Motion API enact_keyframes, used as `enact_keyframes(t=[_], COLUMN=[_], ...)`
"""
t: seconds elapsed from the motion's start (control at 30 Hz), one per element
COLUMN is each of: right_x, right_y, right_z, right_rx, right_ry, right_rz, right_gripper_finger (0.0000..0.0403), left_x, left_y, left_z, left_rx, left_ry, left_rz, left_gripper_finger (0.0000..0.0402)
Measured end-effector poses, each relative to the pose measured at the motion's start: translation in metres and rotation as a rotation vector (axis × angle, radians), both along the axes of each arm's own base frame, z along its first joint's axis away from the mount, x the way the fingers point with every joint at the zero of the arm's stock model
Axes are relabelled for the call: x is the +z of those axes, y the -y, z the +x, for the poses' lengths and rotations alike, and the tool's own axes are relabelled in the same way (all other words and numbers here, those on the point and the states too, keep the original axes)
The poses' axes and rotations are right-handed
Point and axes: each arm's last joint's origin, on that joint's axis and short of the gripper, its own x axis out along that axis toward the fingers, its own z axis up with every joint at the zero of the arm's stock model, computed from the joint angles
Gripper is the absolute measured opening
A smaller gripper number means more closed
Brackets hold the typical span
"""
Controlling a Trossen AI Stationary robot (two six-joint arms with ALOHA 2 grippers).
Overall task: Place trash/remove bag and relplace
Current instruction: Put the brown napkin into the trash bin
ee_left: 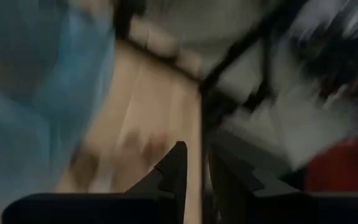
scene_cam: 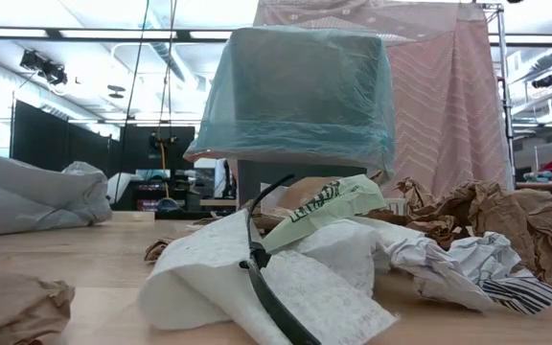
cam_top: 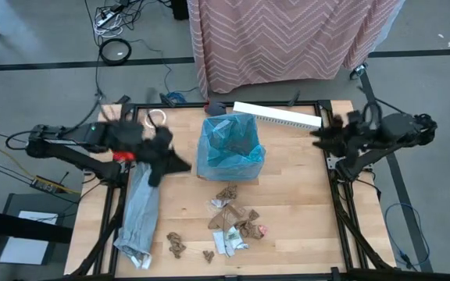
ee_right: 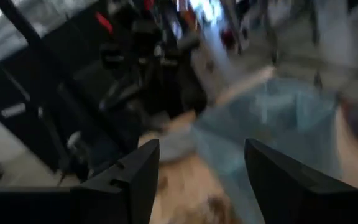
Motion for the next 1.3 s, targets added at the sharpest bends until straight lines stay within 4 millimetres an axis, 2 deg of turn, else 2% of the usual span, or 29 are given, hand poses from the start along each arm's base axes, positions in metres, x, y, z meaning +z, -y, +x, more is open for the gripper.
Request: enact_keyframes(t=[0.13, 0.33, 0.43, 0.7, 0.83, 1.07, 1.3], right_x=[-0.016, -0.038, -0.047, -0.064, -0.071, -0.078, -0.078], right_y=[-0.005, -0.01, -0.01, -0.013, -0.013, -0.014, -0.014], right_z=[0.008, 0.018, 0.02, 0.025, 0.027, 0.028, 0.028], right_rx=[0.034, 0.034, 0.02, 0.004, 0.0, -0.019, -0.034], right_ry=[-0.127, -0.269, -0.336, -0.408, -0.428, -0.445, -0.442], right_rz=[0.037, 0.037, 0.044, 0.039, 0.037, 0.071, 0.116], right_gripper_finger=[0.0223, 0.0218, 0.0221, 0.0243, 0.0257, 0.027, 0.027], left_x=[-0.027, -0.058, -0.081, -0.132, -0.13, -0.14, -0.181], left_y=[0.025, 0.072, 0.099, 0.165, 0.173, 0.171, 0.165], left_z=[0.003, 0.017, 0.025, 0.049, 0.049, 0.036, 0.029], left_rx=[-0.046, -0.154, -0.228, -0.528, -0.518, -0.514, -0.455], left_ry=[-0.226, -0.373, -0.451, -0.525, -0.468, -0.6, -0.641], left_rz=[0.082, 0.214, 0.258, 0.161, 0.175, 0.252, 0.262], left_gripper_finger=[0.0069, 0.0065, 0.0065, 0.0088, 0.0112, 0.0154, 0.017])
